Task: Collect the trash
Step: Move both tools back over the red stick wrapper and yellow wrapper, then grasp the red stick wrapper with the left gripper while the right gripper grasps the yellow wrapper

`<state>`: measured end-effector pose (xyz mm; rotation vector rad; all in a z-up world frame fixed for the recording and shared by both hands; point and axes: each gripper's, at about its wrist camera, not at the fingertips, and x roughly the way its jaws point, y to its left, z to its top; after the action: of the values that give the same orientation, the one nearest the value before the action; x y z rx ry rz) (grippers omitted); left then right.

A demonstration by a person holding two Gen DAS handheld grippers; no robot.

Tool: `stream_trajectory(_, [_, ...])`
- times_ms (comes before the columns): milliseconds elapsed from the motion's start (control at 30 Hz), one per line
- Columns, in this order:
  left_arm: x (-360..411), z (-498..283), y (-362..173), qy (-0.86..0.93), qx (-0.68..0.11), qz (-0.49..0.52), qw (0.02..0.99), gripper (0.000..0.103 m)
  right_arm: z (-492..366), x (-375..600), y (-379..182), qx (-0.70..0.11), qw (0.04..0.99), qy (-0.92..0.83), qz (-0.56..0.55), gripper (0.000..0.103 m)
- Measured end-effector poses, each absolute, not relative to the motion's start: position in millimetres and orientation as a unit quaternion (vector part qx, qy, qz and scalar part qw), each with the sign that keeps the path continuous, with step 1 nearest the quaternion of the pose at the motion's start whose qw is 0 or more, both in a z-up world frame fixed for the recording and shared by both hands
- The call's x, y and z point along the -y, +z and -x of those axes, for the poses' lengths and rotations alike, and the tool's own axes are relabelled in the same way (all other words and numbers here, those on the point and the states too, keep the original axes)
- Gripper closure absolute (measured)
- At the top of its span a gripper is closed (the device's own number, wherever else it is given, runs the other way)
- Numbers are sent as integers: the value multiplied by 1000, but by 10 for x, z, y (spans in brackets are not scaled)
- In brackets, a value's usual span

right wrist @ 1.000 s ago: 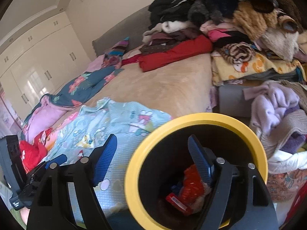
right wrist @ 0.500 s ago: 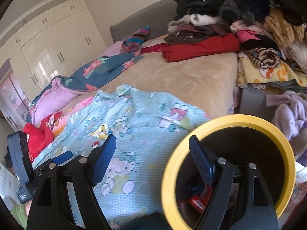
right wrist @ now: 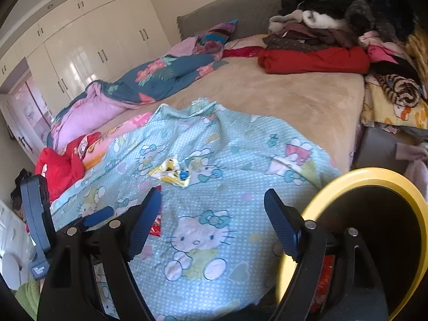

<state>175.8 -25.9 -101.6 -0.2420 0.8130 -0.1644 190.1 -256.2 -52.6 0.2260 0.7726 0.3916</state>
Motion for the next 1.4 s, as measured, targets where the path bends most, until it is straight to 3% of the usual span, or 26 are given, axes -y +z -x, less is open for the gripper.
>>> stream_trajectory(300, [241,-1819,-1277,-89,-427,140,889,39,-2312,2144,-686,-407,881,226,-84,26])
stream_trajectory(600, [174,-1930,-1490,-84,-446,160,877,52,-2716,1827,-1009,-448,858,240,-77,26])
stream_trajectory(900, [95,-1957,-1603,-80,-454,165,872,76,-2932,1531,-1223,-465,845,256,-68,26])
stream_trajectory(1133, [25,-1905,-1643,-88,-456,180,867,84,-3096,1389,-1398,-477,835,263,-83,26])
stream_trajectory(1300, [39,-1889,-1662,-89,-455,178,868,86,-3175,1350,-1510,-486,826,265,-102,42])
stream_trajectory(1367, [37,-1884,-1668,-90,-455,179,868,86,-3184,1362,-1545,-486,824,267,-115,61])
stream_trajectory(1400, [37,-1887,-1669,-90,-455,179,868,87,-3179,1385,-1556,-485,825,264,-122,62])
